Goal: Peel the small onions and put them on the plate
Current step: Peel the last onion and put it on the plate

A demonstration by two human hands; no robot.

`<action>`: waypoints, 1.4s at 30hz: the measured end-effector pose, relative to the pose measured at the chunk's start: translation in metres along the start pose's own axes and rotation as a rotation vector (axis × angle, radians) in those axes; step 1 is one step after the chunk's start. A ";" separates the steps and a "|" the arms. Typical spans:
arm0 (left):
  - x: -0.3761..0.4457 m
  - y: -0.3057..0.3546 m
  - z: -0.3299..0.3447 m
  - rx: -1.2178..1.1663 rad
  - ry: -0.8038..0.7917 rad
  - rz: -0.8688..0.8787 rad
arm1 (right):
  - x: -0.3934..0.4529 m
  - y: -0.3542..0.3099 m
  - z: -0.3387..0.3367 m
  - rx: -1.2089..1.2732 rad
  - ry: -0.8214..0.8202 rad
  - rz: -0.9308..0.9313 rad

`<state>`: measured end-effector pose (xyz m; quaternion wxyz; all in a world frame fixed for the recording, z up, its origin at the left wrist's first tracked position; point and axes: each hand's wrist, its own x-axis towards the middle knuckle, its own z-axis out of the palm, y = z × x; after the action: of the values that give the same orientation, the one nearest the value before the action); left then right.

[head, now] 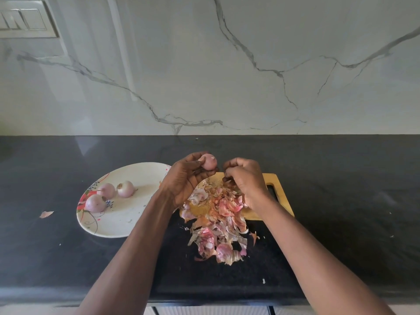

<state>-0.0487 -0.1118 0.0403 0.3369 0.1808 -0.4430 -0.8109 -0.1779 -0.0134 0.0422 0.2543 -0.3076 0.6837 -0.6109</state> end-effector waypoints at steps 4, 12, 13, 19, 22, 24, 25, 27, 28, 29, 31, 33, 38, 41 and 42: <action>0.000 0.001 -0.001 -0.035 -0.002 -0.021 | -0.001 0.001 -0.002 -0.116 0.034 -0.168; -0.001 0.002 0.001 -0.004 -0.025 -0.014 | 0.005 0.004 -0.001 -0.103 -0.021 -0.476; -0.002 0.002 0.001 0.005 -0.027 -0.016 | 0.006 0.006 -0.001 -0.122 -0.011 -0.502; -0.003 0.001 0.001 0.053 -0.032 -0.011 | 0.010 0.009 0.001 -0.148 -0.077 -0.411; -0.003 -0.001 0.002 0.090 -0.032 0.007 | 0.011 0.010 0.001 -0.166 -0.122 -0.389; -0.002 -0.002 0.001 0.152 -0.019 0.033 | 0.011 0.010 0.002 -0.168 -0.107 -0.382; -0.002 -0.001 0.000 0.184 0.006 0.052 | 0.011 0.010 0.002 -0.170 -0.091 -0.380; -0.001 0.000 -0.002 0.228 0.073 0.094 | 0.009 0.009 0.001 -0.179 -0.071 -0.386; -0.001 0.001 -0.003 0.234 0.093 0.107 | 0.008 0.008 0.000 -0.179 -0.067 -0.396; -0.002 0.003 -0.003 0.230 0.099 0.108 | 0.007 0.008 0.000 -0.170 -0.070 -0.409; -0.003 0.004 -0.002 0.215 0.082 0.083 | 0.006 0.007 0.000 -0.148 -0.079 -0.426; -0.004 0.003 0.000 0.214 0.081 0.054 | 0.006 0.009 0.001 -0.150 -0.073 -0.438; -0.003 0.001 0.003 0.193 0.125 0.019 | 0.005 0.014 0.004 -0.254 -0.007 -0.577; -0.005 0.002 0.003 0.169 0.136 -0.006 | 0.004 0.015 0.005 -0.293 0.002 -0.626; -0.005 0.002 0.003 0.156 0.137 -0.012 | 0.005 0.015 0.006 -0.300 0.003 -0.639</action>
<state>-0.0464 -0.1069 0.0433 0.3465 0.2643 -0.4796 -0.7616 -0.1784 -0.0197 0.0264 0.0011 -0.5389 0.6354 -0.5530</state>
